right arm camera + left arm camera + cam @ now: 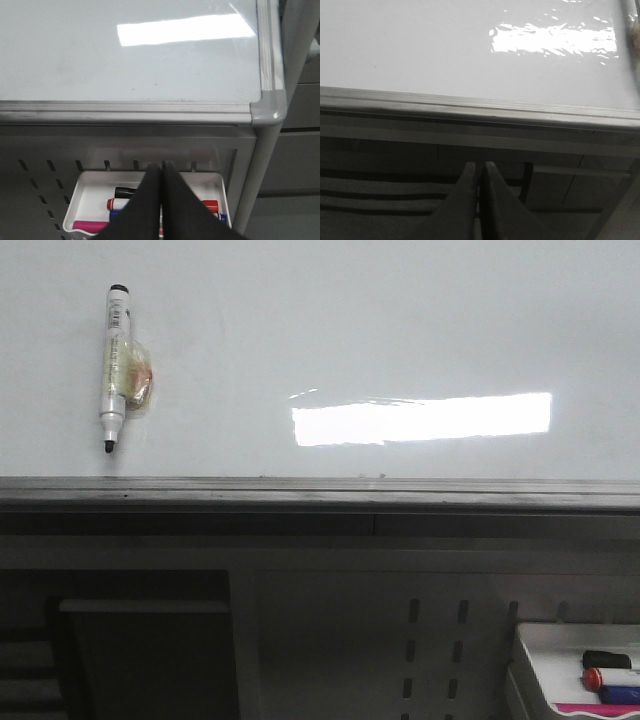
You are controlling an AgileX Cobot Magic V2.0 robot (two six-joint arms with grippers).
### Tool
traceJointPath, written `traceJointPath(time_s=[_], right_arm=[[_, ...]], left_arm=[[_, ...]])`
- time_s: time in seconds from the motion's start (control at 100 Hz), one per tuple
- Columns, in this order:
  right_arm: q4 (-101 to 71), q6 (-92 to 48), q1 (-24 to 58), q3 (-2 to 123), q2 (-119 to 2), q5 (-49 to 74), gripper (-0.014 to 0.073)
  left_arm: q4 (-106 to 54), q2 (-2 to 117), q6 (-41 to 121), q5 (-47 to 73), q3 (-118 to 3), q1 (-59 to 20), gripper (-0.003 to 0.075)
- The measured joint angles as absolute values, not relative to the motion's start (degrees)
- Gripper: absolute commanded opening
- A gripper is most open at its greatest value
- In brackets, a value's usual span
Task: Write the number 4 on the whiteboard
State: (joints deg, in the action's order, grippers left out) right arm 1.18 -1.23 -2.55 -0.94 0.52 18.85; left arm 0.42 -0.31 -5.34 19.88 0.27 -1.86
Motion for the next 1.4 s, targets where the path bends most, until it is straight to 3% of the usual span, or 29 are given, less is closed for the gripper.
traceJointPath(time_s=[1.4], right_arm=[[1.9, -1.3, -2.5, -0.8, 0.5, 15.6, -0.0066]], left_arm=[[2.8, -0.3, -5.3, 19.1, 0.3, -1.9, -0.0020]])
